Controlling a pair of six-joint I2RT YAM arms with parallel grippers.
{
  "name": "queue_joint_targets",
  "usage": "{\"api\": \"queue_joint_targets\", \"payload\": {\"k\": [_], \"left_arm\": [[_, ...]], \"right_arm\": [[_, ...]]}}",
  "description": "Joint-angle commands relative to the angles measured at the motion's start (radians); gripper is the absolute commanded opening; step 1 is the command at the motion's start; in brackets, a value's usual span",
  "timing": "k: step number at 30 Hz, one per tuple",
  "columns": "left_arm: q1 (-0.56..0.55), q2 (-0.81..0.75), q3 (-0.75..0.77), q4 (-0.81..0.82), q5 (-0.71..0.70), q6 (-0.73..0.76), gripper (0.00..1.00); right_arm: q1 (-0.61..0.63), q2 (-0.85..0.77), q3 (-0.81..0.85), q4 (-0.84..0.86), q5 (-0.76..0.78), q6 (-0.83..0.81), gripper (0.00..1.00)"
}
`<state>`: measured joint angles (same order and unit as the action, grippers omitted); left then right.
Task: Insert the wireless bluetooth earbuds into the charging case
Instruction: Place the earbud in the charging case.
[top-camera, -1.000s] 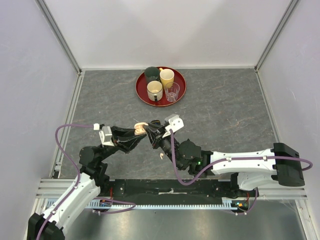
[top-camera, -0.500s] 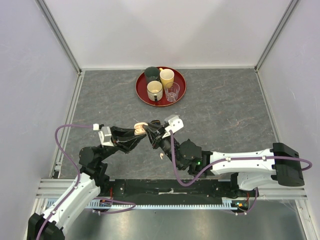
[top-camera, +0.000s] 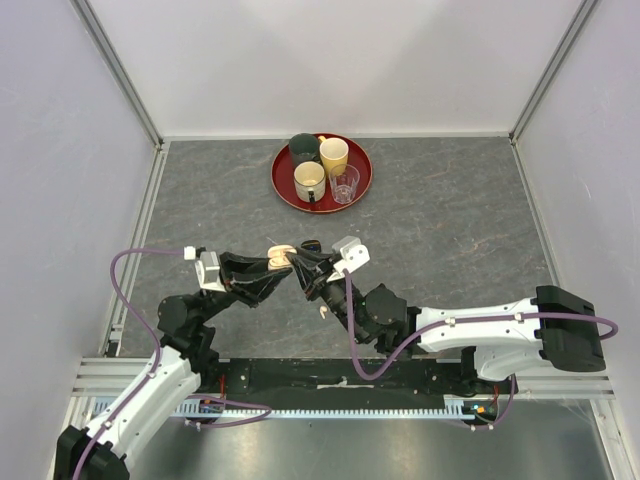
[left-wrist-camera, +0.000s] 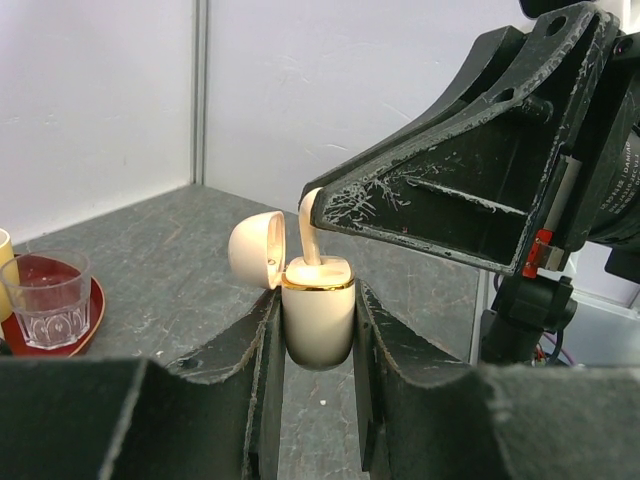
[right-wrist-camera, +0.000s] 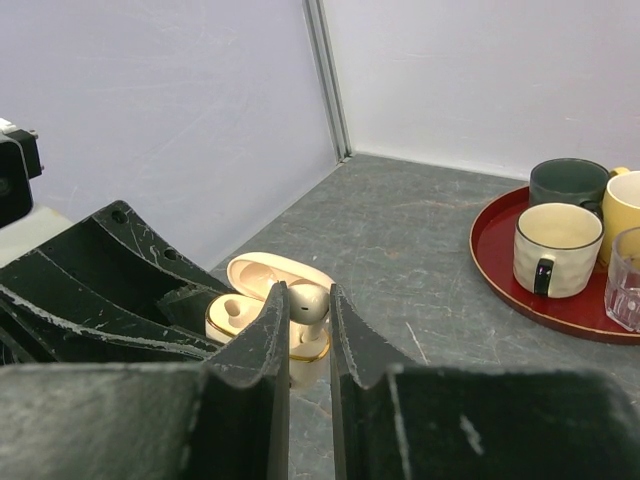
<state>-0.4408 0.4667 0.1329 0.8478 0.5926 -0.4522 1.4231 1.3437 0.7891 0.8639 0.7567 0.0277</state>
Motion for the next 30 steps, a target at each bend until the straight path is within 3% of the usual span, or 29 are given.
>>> {"api": "queue_joint_targets", "payload": {"k": [1,12,17,24,29,30], "left_arm": [[-0.001,-0.022,0.001,0.1,-0.059,-0.017,0.02],[-0.001,-0.034,0.004,0.065,-0.074,0.007,0.02],[-0.001,-0.046,0.004,0.04,-0.074,0.02,0.02],[-0.001,-0.046,0.004,0.036,-0.07,0.027,0.02],[-0.001,-0.042,0.004,0.033,-0.068,0.032,0.02],[-0.001,-0.042,0.004,0.03,-0.066,0.033,0.02]], "right_arm": [[0.011,0.008,-0.022,0.026,0.006,-0.055,0.0],[0.046,0.005,-0.011,0.006,0.01,-0.133,0.0],[0.05,0.008,0.036,-0.083,0.012,-0.12,0.01],[0.051,0.003,0.111,-0.221,-0.028,-0.048,0.3],[0.054,-0.046,0.121,-0.253,-0.051,0.004,0.43],[0.054,-0.058,0.121,-0.258,-0.054,0.018,0.51]]}}
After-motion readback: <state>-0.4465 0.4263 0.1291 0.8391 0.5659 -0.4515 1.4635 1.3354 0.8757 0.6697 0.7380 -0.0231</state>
